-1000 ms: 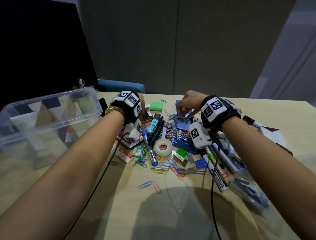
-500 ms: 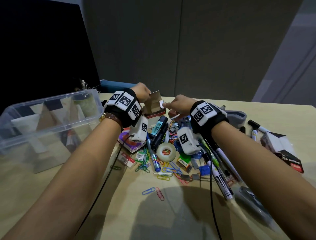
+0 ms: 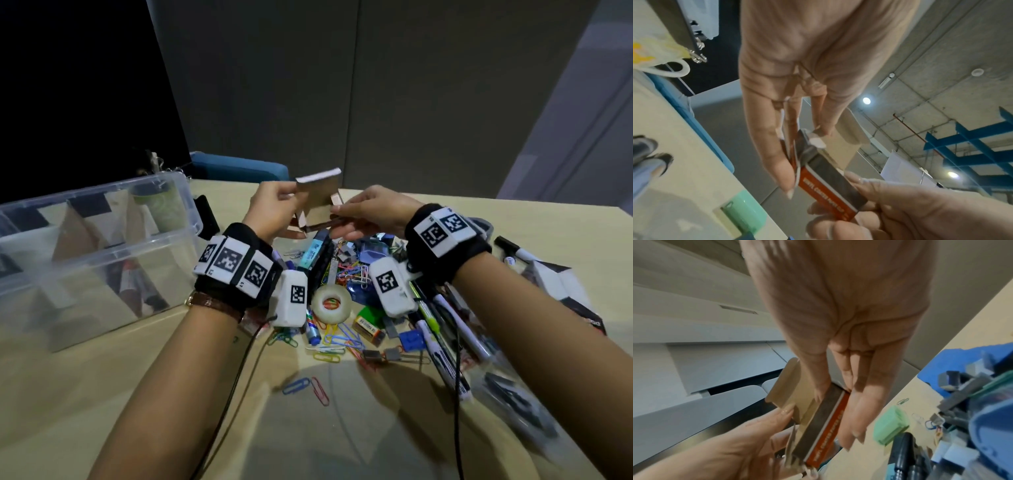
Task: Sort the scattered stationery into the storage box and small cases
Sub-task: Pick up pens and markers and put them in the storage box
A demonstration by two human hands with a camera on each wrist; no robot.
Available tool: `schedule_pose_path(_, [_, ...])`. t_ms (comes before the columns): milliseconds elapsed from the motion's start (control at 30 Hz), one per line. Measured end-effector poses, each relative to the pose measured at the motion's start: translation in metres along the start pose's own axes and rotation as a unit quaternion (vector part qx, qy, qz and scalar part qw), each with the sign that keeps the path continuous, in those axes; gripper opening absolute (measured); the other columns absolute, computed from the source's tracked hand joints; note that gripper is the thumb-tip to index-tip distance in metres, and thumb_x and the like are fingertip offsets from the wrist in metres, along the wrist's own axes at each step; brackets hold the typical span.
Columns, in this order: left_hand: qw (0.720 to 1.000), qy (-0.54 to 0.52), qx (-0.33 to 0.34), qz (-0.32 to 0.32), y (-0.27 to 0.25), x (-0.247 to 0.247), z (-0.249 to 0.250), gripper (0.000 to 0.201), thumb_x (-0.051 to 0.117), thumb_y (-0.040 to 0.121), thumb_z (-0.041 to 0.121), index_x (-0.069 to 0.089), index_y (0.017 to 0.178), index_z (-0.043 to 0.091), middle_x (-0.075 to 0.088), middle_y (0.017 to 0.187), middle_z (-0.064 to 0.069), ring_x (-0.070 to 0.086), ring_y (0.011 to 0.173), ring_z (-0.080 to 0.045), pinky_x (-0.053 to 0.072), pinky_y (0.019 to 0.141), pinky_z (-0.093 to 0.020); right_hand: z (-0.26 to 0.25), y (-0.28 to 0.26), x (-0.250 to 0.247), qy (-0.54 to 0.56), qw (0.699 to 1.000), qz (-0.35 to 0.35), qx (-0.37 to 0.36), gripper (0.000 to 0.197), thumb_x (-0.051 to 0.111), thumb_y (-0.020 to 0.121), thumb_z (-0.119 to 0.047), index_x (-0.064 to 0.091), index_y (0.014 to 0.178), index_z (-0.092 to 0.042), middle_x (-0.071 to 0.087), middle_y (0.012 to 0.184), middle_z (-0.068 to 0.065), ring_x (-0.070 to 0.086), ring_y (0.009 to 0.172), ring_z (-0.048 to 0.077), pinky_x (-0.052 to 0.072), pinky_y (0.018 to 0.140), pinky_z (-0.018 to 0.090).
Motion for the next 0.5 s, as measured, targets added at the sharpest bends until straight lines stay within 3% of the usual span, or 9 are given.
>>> schedule_pose_path(100, [0.999, -0.025, -0.024, -0.026, -0.004, 0.002, -0.005, 0.015, 0.05, 0.101, 0.021, 0.062, 0.105, 0.013, 0.063, 0.091, -0.007, 0.065, 0.064, -0.025, 0.059, 0.051, -0.034, 0.001, -0.003, -0.001, -0.076, 0.997, -0.011, -0.002, 0.03, 0.063, 0.093, -0.026, 0.069, 0.101, 0.002, 0.074, 0.085, 0.016, 0.069, 0.066, 0.013, 0.058, 0.063, 0.019])
schedule_pose_path(167, [0.999, -0.013, -0.03, -0.03, -0.004, 0.0, -0.008, 0.015, 0.049, 0.101, 0.021, 0.062, 0.1, 0.013, 0.062, 0.093, -0.008, 0.065, 0.066, -0.026, 0.058, 0.047, -0.032, 0.005, -0.007, -0.002, -0.189, 0.982, -0.018, -0.007, 0.028, 0.066, 0.091, -0.029, 0.071, 0.094, -0.003, 0.073, 0.088, 0.013, 0.067, 0.066, 0.01, 0.058, 0.063, 0.02])
schedule_pose_path(233, [0.999, 0.008, -0.028, -0.03, -0.002, -0.004, -0.012, 0.018, 0.049, 0.101, 0.022, 0.062, 0.09, 0.016, 0.063, 0.1, -0.013, 0.068, 0.067, -0.03, 0.058, 0.047, -0.033, 0.009, -0.009, -0.004, -0.325, 0.945, -0.019, -0.026, 0.023, 0.072, 0.087, -0.027, 0.074, 0.094, -0.005, 0.073, 0.086, 0.007, 0.063, 0.064, 0.005, 0.058, 0.066, 0.022])
schedule_pose_path(333, [0.999, 0.023, -0.029, -0.027, 0.001, -0.008, -0.015, 0.022, 0.049, 0.101, 0.023, 0.061, 0.083, 0.02, 0.062, 0.103, -0.014, 0.069, 0.068, -0.032, 0.059, 0.05, -0.037, 0.01, -0.012, 0.0, -0.456, 0.888, -0.042, -0.032, 0.02, 0.078, 0.082, -0.018, 0.077, 0.1, -0.012, 0.071, 0.084, -0.003, 0.064, 0.076, 0.01, 0.058, 0.077, 0.028])
schedule_pose_path(500, [0.999, 0.012, -0.035, -0.039, 0.001, -0.01, -0.016, 0.018, 0.049, 0.101, 0.024, 0.063, 0.089, 0.023, 0.065, 0.105, -0.011, 0.07, 0.065, -0.028, 0.059, 0.05, -0.035, 0.01, -0.012, 0.014, -0.568, 0.82, -0.063, -0.028, 0.05, 0.086, 0.071, -0.024, 0.069, 0.118, -0.023, 0.066, 0.101, -0.002, 0.063, 0.097, 0.017, 0.053, 0.09, 0.034])
Point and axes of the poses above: each hand's wrist, its own y-axis towards the middle knuckle, its own x-axis out of the palm, z = x × y, the point moved 2 cm from there along y, towards the middle knuckle
